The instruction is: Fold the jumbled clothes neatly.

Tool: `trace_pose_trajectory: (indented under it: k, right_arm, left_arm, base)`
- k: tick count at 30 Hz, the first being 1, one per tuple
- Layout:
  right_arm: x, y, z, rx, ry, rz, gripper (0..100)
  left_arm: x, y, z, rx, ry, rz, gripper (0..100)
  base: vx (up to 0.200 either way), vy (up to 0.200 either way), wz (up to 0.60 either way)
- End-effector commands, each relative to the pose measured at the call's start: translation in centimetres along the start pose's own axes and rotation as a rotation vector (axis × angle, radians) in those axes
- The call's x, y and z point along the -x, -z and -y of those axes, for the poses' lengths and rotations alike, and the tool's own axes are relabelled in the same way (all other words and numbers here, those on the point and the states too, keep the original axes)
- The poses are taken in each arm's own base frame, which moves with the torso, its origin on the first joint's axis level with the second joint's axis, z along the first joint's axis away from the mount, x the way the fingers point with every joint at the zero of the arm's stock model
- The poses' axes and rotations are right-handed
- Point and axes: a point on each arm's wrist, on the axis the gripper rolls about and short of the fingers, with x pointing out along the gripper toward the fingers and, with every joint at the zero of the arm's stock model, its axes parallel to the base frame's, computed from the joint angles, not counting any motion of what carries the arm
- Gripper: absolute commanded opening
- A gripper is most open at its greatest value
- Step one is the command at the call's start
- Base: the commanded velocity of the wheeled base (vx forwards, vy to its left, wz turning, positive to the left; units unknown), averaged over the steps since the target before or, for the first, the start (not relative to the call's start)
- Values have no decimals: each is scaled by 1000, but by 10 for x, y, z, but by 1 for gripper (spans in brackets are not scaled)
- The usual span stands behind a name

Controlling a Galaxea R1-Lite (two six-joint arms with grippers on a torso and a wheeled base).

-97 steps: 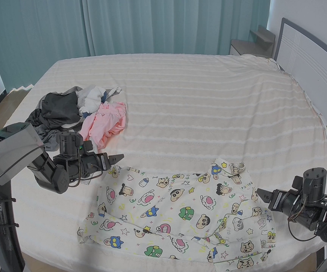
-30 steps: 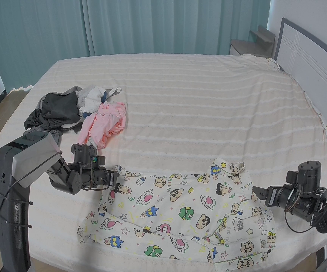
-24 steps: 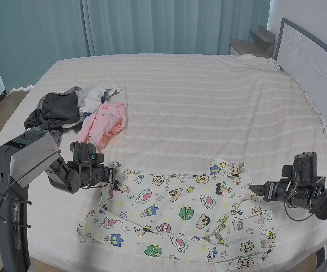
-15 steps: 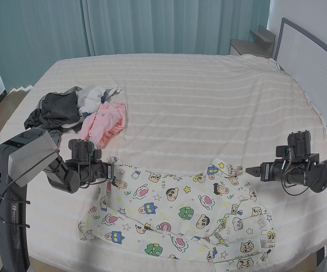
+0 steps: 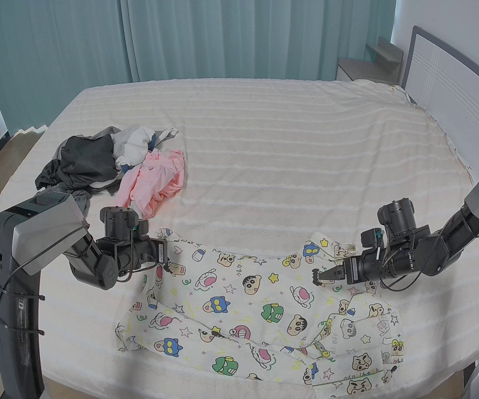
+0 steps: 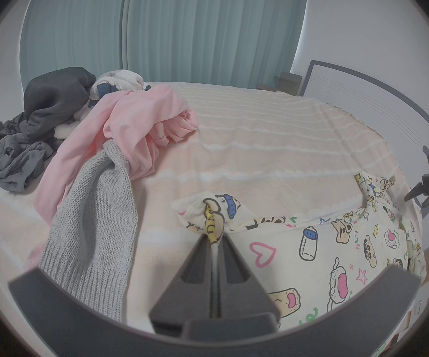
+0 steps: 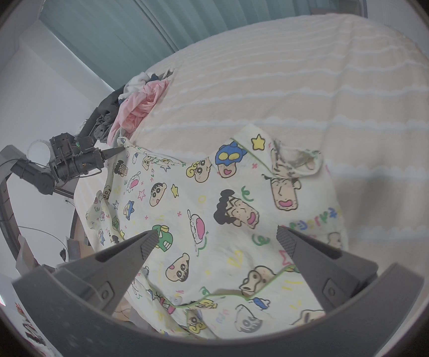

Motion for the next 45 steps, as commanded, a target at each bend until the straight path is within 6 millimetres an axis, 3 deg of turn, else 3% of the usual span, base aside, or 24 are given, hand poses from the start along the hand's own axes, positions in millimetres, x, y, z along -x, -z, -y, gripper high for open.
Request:
trace_pose_trajectory:
  k: [1,5,7,10,16,22,26,32,35,41,45]
  right_arm:
    - [-24,3,-7,-21,-20,-47,100]
    - [-40,-2,-5,-28,-20,-50,100]
    - [-60,-9,2,-45,-2,-76,100]
    - [-67,-15,4,-57,2,-86,100]
    - [-100,-43,20,-103,133,-12,100]
    - [-109,-81,19,-176,216,171,100]
    - [-104,-112,16,-173,240,383,100]
    - [-83,-129,9,-141,222,539,100]
    - [-68,-118,22,-89,262,491,100]
    - [-38,-87,68,-35,274,360,100]
    - [-22,-77,84,-44,234,328,100]
  left_arm:
    - [1,3,0,1,0,-10,0]
    - [2,4,0,2,-2,-14,0]
    - [2,4,1,-1,0,-13,0]
    - [2,4,0,0,-12,-13,0]
    - [3,5,0,1,-17,-14,0]
    - [4,6,0,-1,-17,4,0]
    - [5,8,0,0,-18,9,0]
    - [7,10,0,1,-18,1,0]
    - [7,10,0,2,-19,0,0]
    - [7,11,-1,5,-22,-1,0]
    - [7,10,-1,3,-21,0,0]
  base:
    - [0,0,0]
    - [0,0,0]
    - [0,0,0]
    - [0,0,0]
    - [0,0,0]
    - [0,0,0]
    - [0,0,0]
    - [0,0,0]
    - [0,0,0]
    - [0,0,0]
    - [0,0,0]
